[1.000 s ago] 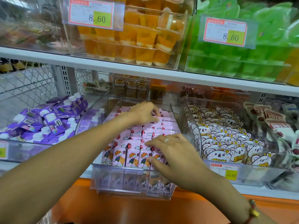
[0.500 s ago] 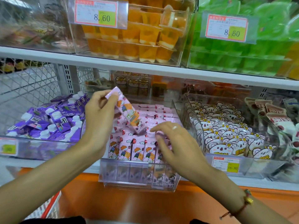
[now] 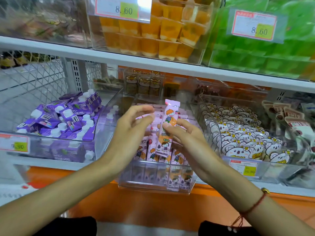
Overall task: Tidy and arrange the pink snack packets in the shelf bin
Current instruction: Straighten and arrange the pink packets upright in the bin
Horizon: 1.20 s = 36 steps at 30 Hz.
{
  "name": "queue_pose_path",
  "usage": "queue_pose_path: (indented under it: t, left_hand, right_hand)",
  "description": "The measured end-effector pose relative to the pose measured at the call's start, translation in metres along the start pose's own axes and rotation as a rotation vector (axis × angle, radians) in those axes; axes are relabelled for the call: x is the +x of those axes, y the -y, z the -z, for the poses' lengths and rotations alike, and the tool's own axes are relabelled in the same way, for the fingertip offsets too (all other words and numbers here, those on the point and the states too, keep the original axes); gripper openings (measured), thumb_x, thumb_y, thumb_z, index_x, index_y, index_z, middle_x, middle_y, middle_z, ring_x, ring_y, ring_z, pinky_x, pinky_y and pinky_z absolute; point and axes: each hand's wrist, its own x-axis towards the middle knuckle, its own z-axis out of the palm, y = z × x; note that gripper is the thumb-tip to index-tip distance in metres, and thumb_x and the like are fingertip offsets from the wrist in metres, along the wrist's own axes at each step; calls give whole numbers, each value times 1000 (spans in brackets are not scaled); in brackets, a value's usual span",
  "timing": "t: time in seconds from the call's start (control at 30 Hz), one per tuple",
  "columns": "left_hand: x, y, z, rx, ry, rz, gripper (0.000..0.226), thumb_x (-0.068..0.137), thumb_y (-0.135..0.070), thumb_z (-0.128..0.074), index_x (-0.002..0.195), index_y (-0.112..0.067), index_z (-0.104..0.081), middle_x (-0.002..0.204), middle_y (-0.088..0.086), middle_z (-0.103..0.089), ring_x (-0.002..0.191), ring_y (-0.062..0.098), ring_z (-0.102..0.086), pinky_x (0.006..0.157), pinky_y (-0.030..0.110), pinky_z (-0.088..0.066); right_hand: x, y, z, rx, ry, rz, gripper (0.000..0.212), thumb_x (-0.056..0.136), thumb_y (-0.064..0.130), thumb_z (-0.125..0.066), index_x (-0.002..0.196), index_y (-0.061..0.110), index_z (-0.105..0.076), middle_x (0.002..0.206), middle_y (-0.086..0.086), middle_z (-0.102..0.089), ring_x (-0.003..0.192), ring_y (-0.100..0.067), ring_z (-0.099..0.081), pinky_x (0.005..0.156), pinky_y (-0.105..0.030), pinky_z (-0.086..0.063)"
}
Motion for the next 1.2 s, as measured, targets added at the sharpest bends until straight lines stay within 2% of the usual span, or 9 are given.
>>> queue_pose_path:
  t: [0.1,0.23,0.33,0.57,0.7,0.83,0.93,1.07,1.2]
  left_hand:
    - [-3,9,2,188,83,-48,37,77,-12,-73,101,-37,-60,105,-20,-63,91,-7,-61,71,15,-51]
    - [-7,16,-1,326,105,-174,50,62,-32,-80,104,-40,-55,106,-30,-57,89,-4,-57,64,10,-47]
    - [-7,16,-3,315,75,-241,47,66,-30,-81,103,-41,-55,102,-32,-59,84,-5,-59,62,10,-46]
    - [-4,14,0,299,88,-310,24,85,-27,-70,97,-43,-55,110,-28,-64,101,-7,-61,85,14,-49]
    - [-5,18,-3,428,91,-398,20,90,-32,-62,107,-40,-58,124,-28,-56,118,-4,-52,97,31,-47]
    - [-4,21,-5,518,31,-471,37,79,-39,-71,113,-36,-59,117,-25,-53,112,1,-53,85,28,-49]
    - [-4,19,-6,458,38,-414,38,75,-37,-76,109,-40,-59,107,-25,-62,100,2,-61,78,28,-53]
    - [0,9,-2,275,95,-252,23,80,-31,-73,100,-41,-64,94,-26,-70,88,-3,-67,72,15,-53]
    - [-2,3,-1,34,223,111,11,81,-43,-67,81,-34,-74,80,-24,-72,77,-10,-67,57,6,-48]
  right_hand:
    - [0,1,-1,61,15,3,24,88,24,-67,109,16,-59,82,8,-74,73,-5,-69,63,-18,-50]
    - [-3,1,-7,125,10,38,23,86,18,-69,105,12,-59,83,2,-73,70,-9,-69,60,-18,-53]
    - [-1,-2,-6,101,4,58,24,85,21,-70,105,18,-58,91,0,-74,79,-14,-71,69,-20,-56]
    - [0,5,10,50,112,107,34,96,26,-51,130,22,-56,120,11,-67,116,-6,-59,100,-30,-44]
    - [-2,4,5,28,27,114,30,94,20,-57,123,12,-59,110,1,-72,102,-7,-66,94,-25,-51]
    - [-5,5,2,63,-105,128,26,87,17,-66,108,6,-56,96,-6,-72,83,-8,-70,80,-22,-57]
    - [-6,5,1,20,-119,173,32,83,17,-71,107,4,-54,98,-6,-70,79,-7,-71,69,-16,-55]
    - [-6,8,5,-116,-72,178,28,84,27,-69,108,15,-60,102,3,-71,91,-5,-68,76,-16,-54]
    - [-3,8,8,-150,-102,125,29,82,36,-68,100,14,-62,85,1,-68,68,-1,-64,66,-17,-51]
